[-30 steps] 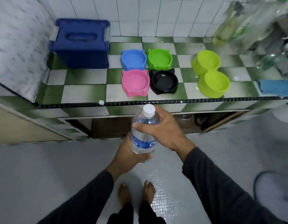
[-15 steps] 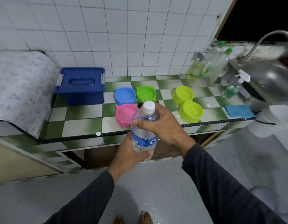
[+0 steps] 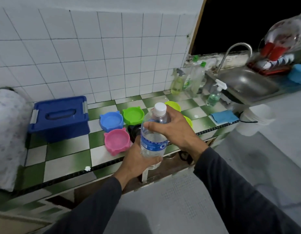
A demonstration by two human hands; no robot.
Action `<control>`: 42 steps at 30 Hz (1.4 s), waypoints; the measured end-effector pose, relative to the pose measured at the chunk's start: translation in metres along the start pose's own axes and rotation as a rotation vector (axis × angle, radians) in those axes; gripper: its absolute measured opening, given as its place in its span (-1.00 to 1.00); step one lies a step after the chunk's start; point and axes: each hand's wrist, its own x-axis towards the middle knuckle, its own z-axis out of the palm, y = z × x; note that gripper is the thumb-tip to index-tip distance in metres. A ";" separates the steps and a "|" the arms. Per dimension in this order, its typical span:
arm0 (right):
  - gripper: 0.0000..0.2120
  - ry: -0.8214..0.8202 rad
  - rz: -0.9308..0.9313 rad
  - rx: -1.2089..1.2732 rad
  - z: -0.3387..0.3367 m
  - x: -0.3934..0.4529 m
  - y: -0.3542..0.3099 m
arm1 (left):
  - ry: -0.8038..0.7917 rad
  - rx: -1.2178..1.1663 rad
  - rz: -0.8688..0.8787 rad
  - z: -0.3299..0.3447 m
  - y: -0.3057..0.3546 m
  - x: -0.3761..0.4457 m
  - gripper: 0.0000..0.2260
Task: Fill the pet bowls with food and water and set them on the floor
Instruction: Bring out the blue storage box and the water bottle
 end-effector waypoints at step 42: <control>-0.55 0.145 0.074 -0.086 -0.279 0.209 0.134 | -0.182 -0.050 -0.100 0.216 -0.015 0.315 -0.21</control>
